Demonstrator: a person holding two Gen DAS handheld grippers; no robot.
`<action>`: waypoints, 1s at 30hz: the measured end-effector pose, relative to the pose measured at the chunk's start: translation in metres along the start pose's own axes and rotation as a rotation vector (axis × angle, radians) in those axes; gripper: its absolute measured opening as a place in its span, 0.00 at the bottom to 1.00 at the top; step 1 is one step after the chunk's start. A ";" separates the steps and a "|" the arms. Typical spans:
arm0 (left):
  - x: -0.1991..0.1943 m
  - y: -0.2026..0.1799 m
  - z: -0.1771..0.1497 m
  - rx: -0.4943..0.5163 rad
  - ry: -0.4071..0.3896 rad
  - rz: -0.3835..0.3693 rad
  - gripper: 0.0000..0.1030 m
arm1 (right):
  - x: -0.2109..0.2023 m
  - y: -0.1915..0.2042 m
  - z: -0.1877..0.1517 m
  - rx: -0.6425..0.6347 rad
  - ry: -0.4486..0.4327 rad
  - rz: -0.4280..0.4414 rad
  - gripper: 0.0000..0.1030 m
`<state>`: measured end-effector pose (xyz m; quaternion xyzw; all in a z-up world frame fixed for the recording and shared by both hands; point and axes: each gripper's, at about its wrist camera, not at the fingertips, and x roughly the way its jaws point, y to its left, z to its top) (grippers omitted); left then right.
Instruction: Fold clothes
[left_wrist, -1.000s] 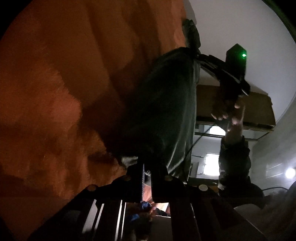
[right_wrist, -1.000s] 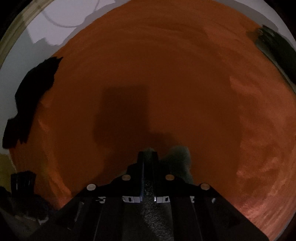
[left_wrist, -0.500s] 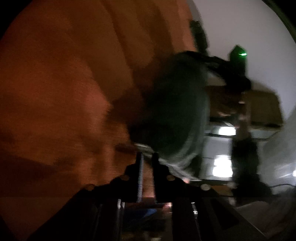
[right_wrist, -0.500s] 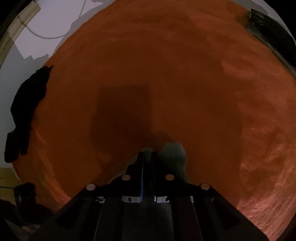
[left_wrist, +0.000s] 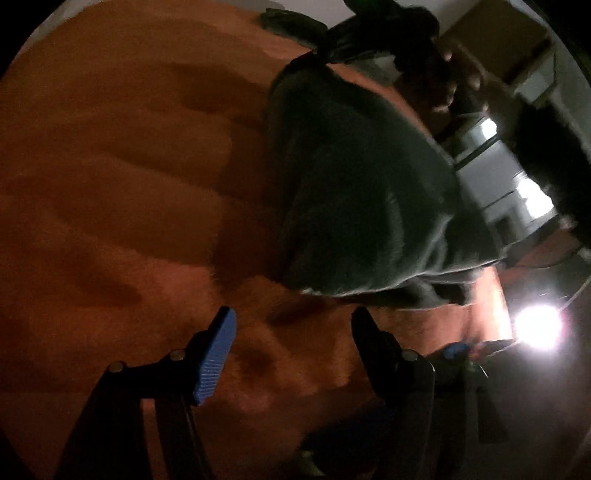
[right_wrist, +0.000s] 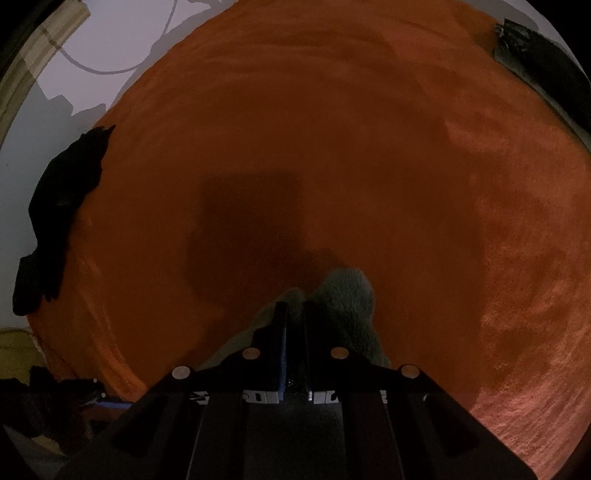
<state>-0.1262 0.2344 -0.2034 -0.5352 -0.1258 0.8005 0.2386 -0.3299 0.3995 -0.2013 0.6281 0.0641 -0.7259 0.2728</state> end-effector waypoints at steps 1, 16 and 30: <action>0.002 0.004 0.002 -0.042 -0.012 -0.018 0.64 | -0.002 -0.004 -0.002 0.000 -0.001 0.001 0.06; -0.012 -0.003 -0.007 -0.129 -0.021 0.085 0.02 | -0.021 -0.023 -0.008 0.071 -0.079 -0.001 0.07; -0.068 0.004 0.071 0.035 -0.121 0.105 0.09 | -0.101 -0.026 -0.042 -0.044 -0.243 -0.070 0.49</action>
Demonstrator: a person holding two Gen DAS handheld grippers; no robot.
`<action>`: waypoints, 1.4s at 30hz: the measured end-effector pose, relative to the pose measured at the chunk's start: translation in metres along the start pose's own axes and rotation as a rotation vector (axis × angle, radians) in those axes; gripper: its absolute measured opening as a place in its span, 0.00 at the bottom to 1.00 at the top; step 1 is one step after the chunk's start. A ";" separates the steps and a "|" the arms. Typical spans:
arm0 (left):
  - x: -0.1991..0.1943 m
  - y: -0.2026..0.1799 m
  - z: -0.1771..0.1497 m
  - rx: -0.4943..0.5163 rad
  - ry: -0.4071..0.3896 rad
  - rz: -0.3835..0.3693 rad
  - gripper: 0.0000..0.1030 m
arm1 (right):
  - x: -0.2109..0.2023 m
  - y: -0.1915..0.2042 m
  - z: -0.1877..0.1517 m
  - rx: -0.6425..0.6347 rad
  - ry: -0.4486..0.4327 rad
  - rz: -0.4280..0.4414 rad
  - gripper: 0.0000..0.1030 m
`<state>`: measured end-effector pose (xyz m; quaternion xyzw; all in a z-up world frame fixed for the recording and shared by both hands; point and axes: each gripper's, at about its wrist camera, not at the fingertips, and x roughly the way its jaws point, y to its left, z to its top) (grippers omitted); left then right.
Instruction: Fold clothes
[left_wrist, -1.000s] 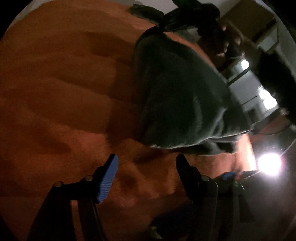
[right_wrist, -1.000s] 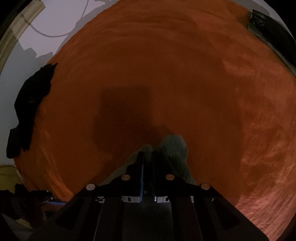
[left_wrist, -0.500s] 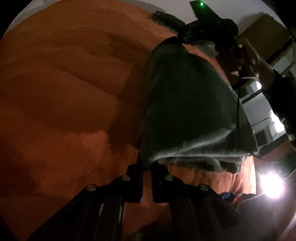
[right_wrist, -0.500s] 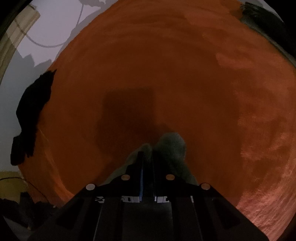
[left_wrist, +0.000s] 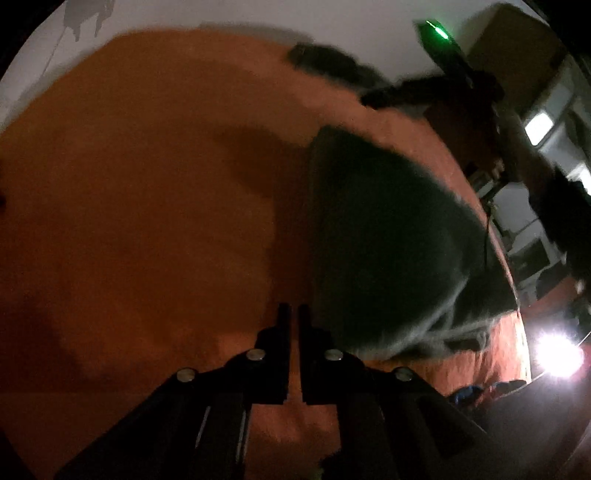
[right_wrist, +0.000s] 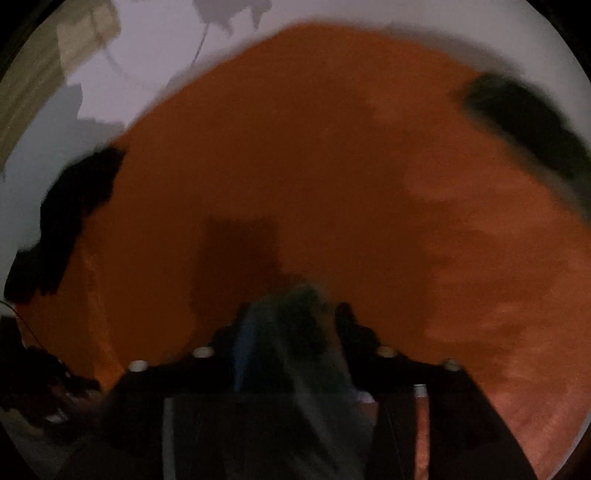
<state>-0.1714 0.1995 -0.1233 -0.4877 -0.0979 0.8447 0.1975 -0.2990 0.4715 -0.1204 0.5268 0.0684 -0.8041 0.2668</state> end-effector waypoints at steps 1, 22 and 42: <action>-0.003 0.000 0.012 -0.002 -0.008 -0.026 0.19 | -0.019 -0.007 -0.008 0.023 -0.031 -0.007 0.49; 0.118 -0.079 0.089 0.081 -0.022 -0.053 0.52 | -0.080 -0.099 -0.318 0.785 -0.052 -0.392 0.12; 0.092 -0.010 0.058 -0.070 0.132 -0.081 0.55 | -0.053 -0.091 -0.342 1.027 -0.154 0.284 0.15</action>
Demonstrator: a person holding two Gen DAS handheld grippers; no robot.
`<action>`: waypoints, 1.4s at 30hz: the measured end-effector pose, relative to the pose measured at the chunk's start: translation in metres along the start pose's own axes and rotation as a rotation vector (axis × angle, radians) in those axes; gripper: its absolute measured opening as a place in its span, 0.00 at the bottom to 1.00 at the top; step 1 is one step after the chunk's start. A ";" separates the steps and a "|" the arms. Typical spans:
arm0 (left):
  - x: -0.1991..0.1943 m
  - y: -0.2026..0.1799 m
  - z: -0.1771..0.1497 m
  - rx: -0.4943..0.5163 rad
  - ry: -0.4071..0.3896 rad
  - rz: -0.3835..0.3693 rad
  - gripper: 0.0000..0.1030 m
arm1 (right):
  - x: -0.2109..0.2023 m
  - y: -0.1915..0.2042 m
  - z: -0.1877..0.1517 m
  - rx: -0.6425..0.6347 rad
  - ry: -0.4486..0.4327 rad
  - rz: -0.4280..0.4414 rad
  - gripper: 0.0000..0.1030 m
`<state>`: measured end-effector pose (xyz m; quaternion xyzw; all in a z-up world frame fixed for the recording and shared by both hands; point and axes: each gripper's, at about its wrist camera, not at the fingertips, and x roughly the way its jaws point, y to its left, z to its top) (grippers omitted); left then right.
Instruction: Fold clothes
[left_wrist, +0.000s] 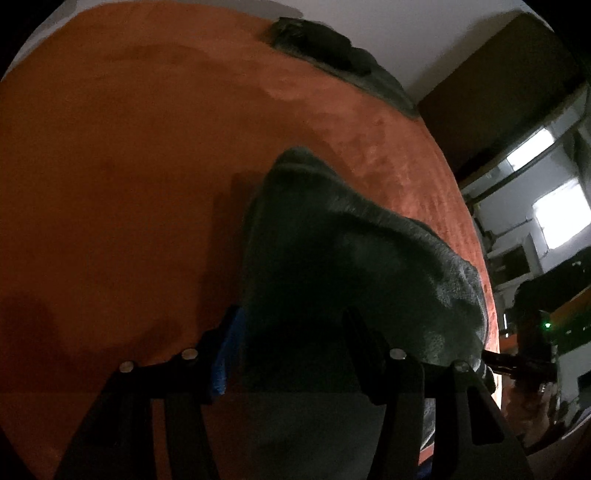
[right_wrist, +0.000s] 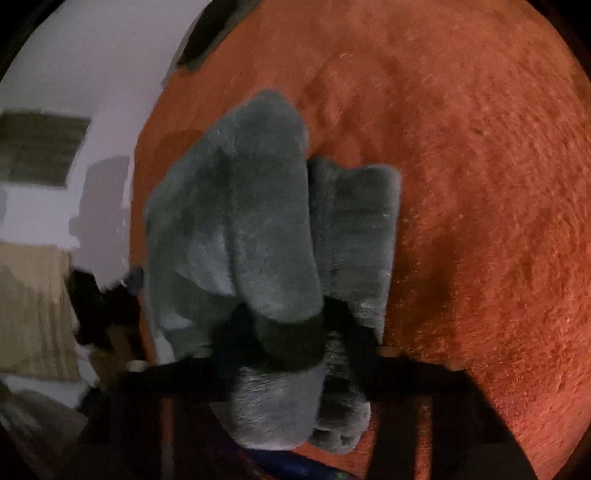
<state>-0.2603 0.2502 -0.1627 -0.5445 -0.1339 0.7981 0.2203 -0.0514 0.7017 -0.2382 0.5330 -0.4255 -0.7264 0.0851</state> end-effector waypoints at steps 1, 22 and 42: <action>-0.001 -0.002 -0.001 -0.005 0.000 -0.002 0.55 | -0.010 0.008 0.001 -0.010 -0.015 0.018 0.15; 0.010 -0.127 -0.025 0.422 -0.052 -0.067 0.58 | -0.013 0.116 0.009 -0.436 -0.267 -0.287 0.51; -0.033 -0.053 -0.057 0.301 -0.013 -0.038 0.61 | -0.005 0.122 -0.007 -0.567 -0.323 -0.346 0.59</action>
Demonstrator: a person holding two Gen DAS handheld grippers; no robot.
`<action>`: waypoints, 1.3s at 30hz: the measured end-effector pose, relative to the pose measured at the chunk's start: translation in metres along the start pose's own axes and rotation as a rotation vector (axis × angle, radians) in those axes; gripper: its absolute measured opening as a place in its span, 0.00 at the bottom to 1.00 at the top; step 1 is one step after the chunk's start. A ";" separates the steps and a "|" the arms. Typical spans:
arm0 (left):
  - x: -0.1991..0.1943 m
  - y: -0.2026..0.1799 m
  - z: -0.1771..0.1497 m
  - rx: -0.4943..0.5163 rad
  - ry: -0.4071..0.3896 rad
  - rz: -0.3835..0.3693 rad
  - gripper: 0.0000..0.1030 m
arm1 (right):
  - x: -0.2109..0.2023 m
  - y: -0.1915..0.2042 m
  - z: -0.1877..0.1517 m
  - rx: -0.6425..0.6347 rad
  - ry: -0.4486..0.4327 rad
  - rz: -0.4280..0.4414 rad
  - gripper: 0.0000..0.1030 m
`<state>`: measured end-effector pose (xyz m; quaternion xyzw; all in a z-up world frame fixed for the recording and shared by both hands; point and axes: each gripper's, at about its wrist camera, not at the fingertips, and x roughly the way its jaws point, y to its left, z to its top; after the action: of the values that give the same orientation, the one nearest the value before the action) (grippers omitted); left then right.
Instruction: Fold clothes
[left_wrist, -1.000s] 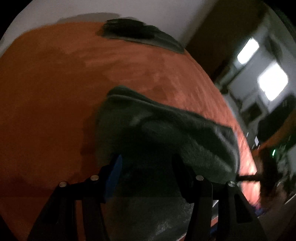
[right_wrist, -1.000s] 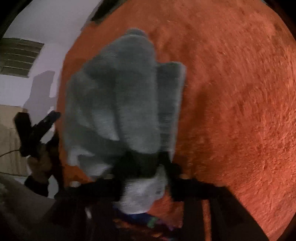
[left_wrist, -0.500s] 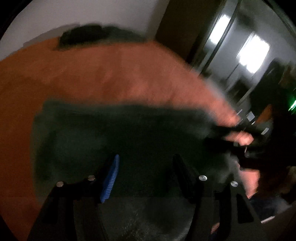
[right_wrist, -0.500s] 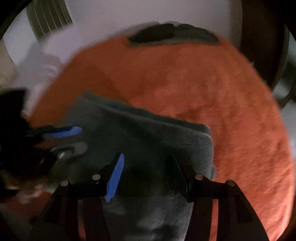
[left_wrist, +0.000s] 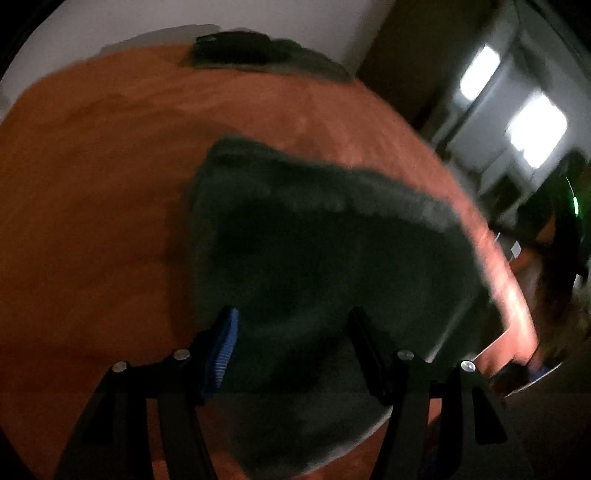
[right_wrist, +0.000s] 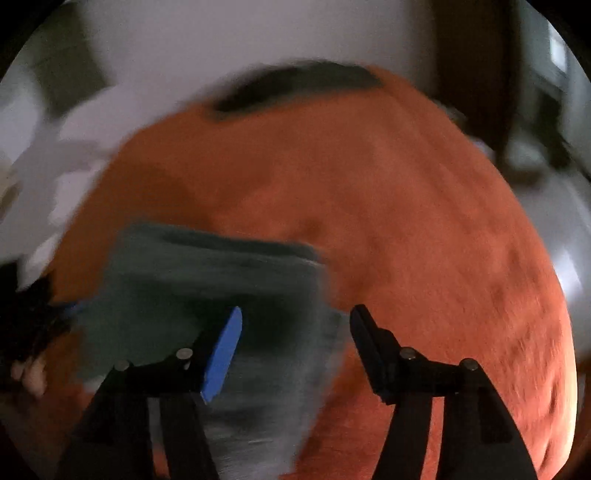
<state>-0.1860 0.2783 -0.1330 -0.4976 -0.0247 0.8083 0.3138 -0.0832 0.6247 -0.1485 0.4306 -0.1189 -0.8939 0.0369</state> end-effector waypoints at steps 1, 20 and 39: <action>0.003 -0.002 0.000 0.003 0.015 -0.014 0.61 | -0.001 0.019 -0.001 -0.073 0.014 0.068 0.59; 0.008 0.019 0.010 -0.073 0.036 0.080 0.63 | 0.004 0.029 -0.059 -0.256 0.242 0.017 0.76; 0.038 -0.027 0.051 0.123 0.004 0.013 0.63 | 0.022 0.005 -0.027 -0.215 0.239 0.032 0.36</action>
<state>-0.2262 0.3342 -0.1277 -0.4791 0.0288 0.8093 0.3385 -0.0761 0.6109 -0.1806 0.5258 -0.0240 -0.8430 0.1108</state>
